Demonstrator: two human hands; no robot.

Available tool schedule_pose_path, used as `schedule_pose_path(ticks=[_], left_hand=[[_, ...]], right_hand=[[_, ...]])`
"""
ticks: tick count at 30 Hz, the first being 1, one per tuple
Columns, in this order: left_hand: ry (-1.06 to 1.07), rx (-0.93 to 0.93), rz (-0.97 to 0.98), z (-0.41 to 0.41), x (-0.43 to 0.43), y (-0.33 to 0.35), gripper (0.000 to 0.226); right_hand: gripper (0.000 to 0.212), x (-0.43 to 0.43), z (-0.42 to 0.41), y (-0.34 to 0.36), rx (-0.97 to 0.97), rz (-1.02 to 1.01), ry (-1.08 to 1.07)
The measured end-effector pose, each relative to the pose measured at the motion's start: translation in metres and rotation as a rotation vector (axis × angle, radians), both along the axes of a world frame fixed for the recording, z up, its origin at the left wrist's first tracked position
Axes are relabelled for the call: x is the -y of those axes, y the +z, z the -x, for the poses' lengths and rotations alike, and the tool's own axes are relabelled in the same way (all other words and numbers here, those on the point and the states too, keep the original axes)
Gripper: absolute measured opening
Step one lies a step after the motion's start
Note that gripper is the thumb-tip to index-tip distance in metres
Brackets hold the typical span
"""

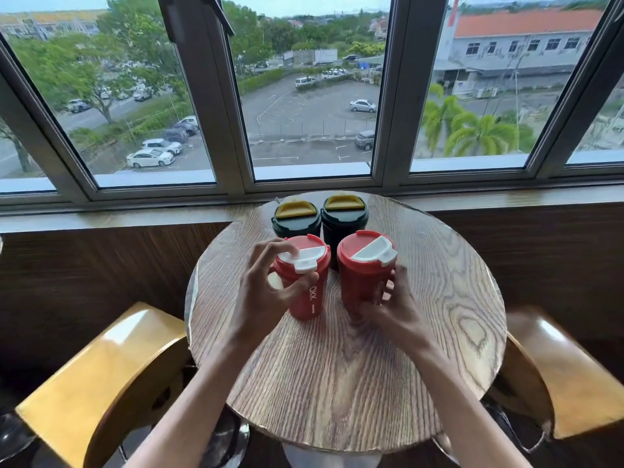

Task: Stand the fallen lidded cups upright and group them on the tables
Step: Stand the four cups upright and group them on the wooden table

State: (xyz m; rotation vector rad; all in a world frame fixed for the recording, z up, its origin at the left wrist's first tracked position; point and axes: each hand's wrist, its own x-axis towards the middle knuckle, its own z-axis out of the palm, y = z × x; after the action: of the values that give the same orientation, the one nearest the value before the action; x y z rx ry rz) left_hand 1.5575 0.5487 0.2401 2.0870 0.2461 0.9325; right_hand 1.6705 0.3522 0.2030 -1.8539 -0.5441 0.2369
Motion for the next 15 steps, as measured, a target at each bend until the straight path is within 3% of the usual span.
schedule_pose_path(ticks=[4, 15], left_hand=[[0.002, 0.002, 0.005, 0.0, 0.0, 0.0, 0.045], [-0.029, 0.03, 0.052, 0.001, -0.002, 0.002, 0.043]], right_hand=[[0.082, -0.008, 0.004, 0.003, 0.073, 0.017, -0.045], [0.083, -0.023, 0.005, 0.002, 0.147, 0.022, -0.144]])
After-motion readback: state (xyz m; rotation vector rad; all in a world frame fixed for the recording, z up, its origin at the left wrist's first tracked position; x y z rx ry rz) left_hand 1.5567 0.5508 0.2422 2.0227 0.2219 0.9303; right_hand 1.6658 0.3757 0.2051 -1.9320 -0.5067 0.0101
